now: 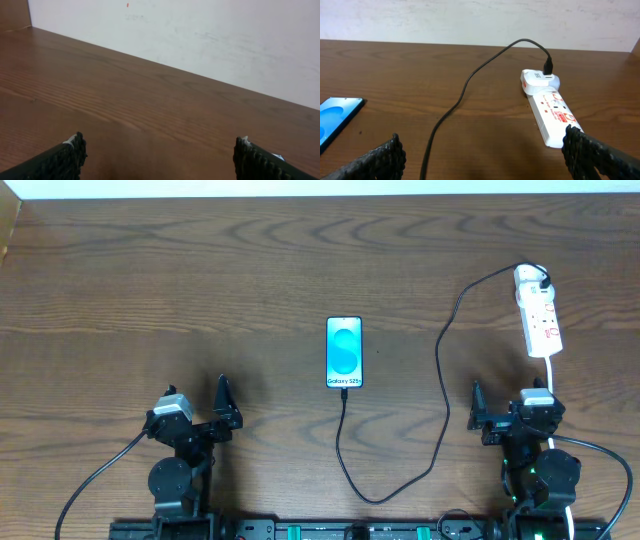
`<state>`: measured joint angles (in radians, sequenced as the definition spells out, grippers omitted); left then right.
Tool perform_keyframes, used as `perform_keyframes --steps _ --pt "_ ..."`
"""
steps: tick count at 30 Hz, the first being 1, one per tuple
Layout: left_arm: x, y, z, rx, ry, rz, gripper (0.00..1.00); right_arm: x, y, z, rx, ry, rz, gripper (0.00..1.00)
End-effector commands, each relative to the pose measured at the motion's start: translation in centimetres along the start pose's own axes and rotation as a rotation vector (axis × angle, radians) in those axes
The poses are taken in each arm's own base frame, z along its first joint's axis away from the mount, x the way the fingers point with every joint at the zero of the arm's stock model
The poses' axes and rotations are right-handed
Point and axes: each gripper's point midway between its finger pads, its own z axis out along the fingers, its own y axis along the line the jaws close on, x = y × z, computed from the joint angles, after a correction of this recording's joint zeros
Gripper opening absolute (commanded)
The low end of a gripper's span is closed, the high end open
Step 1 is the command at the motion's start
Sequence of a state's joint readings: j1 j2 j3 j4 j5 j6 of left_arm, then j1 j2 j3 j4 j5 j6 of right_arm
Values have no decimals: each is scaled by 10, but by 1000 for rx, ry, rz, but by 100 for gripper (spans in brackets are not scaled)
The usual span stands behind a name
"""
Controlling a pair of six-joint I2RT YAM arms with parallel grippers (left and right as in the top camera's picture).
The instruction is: Plug charger to phone and switch on socket
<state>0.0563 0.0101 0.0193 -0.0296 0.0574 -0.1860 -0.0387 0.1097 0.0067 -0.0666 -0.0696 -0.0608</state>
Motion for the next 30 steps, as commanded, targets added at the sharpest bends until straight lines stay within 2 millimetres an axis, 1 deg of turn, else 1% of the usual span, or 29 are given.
perform_keyframes --steps 1,6,9,17,30 --pt "15 1 1 2 48 1 95 -1 -1 -1 8 -5 -18 99" --pt "15 1 1 2 48 1 95 -9 0 -3 9 -44 -21 99" --pt "15 1 1 2 49 1 95 -21 2 -7 3 -98 -32 99" --pt "15 1 1 2 49 1 95 -21 7 -7 -19 -98 -35 99" --pt "15 1 1 2 48 2 95 -21 5 -7 -6 -96 -34 99"
